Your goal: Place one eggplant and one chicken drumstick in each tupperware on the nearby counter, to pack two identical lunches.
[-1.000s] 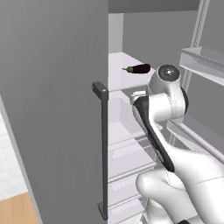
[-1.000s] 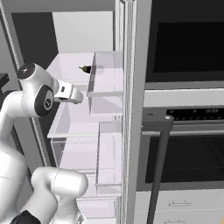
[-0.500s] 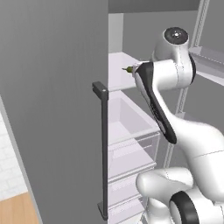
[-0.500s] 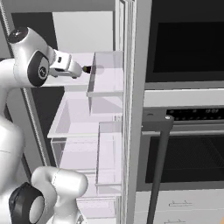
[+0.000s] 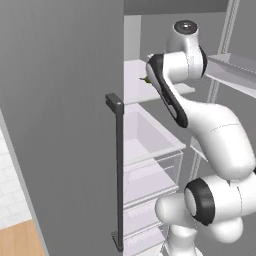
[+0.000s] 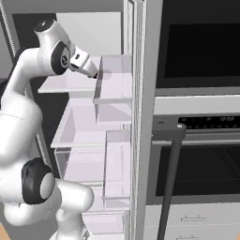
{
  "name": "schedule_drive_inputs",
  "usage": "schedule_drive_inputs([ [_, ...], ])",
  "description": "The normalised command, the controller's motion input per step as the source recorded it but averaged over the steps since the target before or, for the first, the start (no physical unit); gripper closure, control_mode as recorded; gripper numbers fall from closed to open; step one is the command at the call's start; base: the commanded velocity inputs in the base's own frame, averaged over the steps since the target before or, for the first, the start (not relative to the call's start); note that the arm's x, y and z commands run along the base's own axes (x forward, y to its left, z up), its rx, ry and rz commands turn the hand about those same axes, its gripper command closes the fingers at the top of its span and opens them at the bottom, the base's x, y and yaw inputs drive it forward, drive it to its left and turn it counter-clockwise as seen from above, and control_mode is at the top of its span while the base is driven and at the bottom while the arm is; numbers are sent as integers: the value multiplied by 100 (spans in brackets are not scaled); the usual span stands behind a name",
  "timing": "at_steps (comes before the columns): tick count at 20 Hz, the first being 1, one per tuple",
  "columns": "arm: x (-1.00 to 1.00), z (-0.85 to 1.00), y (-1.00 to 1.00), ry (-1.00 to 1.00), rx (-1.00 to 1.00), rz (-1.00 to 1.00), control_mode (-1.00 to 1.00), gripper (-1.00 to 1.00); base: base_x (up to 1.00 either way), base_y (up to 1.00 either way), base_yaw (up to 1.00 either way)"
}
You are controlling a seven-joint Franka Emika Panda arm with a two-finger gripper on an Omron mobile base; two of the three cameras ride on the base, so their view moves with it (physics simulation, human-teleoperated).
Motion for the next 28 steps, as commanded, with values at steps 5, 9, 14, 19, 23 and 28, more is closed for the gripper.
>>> schedule_drive_inputs([
  [5, 100, -13, 0, 19, 1, -4, -100, -100, 0, 0, 0],
  [9, 100, -25, 0, 19, 0, -1, -100, -100, 0, 0, 0],
  [14, 50, -29, 0, 3, 0, -3, -100, -100, 0, 0, 0],
  [19, 44, -31, 0, -11, 0, -7, -100, -100, 0, 0, 0],
  [23, 10, -28, -1, -6, 3, -3, -100, -100, 0, 0, 0],
  [28, -37, -13, -3, 0, 7, -3, -100, -100, 0, 0, 0],
])
